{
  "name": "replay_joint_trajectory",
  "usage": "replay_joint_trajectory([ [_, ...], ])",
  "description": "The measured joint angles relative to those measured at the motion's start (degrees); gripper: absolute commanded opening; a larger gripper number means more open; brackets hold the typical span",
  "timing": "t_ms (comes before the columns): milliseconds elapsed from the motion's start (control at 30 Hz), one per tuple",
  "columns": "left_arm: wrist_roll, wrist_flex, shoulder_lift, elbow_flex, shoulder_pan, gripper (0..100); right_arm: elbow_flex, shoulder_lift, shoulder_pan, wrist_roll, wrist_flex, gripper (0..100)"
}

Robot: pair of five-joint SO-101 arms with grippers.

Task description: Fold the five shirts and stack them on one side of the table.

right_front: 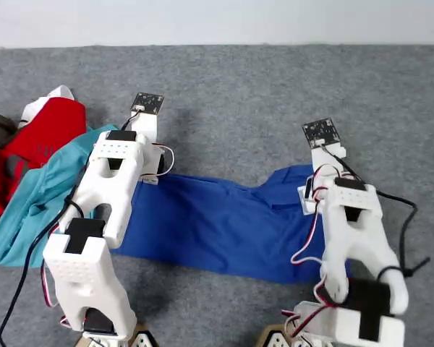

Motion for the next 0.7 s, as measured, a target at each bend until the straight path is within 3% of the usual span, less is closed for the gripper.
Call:
replay_joint_trajectory([
  [100, 0.0, 0.0, 0.0, 0.0, 0.0, 2, -0.5, 1.3, 0.1, 0.0, -0.4, 17.1],
  [267, 0.0, 0.0, 0.0, 0.0, 0.0, 2, -1.6, 1.8, 0.2, 0.0, -0.5, 0.2],
  [533, 0.0, 0.0, 0.0, 0.0, 0.0, 2, -1.9, 1.8, 0.3, 0.0, 0.0, 1.0],
  [700, 0.0, 0.0, 0.0, 0.0, 0.0, 2, -5.1, -1.4, -0.6, 0.0, 8.6, 1.0],
])
